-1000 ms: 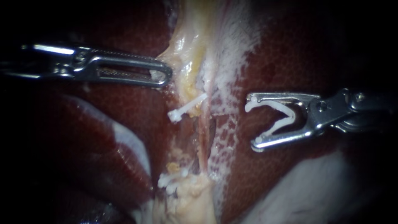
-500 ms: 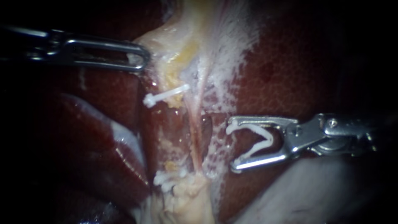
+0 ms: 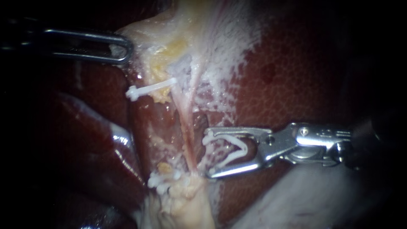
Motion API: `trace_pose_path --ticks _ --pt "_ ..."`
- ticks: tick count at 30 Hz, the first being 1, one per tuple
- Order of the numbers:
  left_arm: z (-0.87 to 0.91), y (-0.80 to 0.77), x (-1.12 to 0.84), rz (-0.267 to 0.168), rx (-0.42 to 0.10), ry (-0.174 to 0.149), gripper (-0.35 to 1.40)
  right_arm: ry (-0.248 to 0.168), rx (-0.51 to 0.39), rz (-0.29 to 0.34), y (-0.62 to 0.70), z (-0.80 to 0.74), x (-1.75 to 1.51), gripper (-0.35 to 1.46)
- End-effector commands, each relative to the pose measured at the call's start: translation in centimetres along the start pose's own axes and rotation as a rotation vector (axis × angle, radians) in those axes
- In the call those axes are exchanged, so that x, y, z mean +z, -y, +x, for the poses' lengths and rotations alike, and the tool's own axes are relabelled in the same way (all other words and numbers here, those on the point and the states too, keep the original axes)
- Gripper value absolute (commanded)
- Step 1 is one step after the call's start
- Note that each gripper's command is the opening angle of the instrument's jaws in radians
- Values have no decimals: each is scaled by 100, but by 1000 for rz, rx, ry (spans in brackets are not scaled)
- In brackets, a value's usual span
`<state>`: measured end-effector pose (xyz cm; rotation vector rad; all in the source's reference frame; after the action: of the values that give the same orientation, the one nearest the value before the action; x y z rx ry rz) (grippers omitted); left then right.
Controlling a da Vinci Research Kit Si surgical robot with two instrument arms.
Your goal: Clipping first clip right tube
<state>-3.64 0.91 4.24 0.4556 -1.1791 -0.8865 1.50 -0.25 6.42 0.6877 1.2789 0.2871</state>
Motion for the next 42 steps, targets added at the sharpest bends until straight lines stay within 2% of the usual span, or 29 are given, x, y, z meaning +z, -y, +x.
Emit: trace_pose_path --ticks 1,10,23,33,42 --pt "0 0 0 0 0 0 -35 4 4 1 -2 -1 2 60" --pt "0 2 0 -1 0 3 -35 19 19 52 -4 0 21 60" --pt "-1 3 -1 0 0 3 -35 50 44 178 11 10 35 54" --pt "-1 3 -2 0 0 3 -35 69 87 232 22 11 33 48" --pt "-1 3 -1 -1 0 3 -35 80 129 248 20 11 33 38"
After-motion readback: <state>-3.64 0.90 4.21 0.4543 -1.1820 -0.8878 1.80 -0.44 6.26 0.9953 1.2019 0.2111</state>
